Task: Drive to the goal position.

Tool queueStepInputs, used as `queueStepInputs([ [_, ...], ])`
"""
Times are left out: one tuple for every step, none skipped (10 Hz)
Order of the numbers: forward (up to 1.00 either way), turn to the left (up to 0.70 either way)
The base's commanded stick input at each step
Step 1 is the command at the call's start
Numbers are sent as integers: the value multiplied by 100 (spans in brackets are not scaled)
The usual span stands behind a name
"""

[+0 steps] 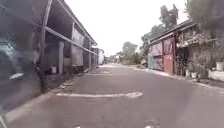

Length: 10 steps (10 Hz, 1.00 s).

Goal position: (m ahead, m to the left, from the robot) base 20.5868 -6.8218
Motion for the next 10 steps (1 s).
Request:
queueStepInputs([
  [100,0],
  [100,0],
  [100,0],
  [100,0],
  [100,0],
  [100,0],
  [100,-2],
  [100,-30],
  [100,-27],
  [100,-10],
])
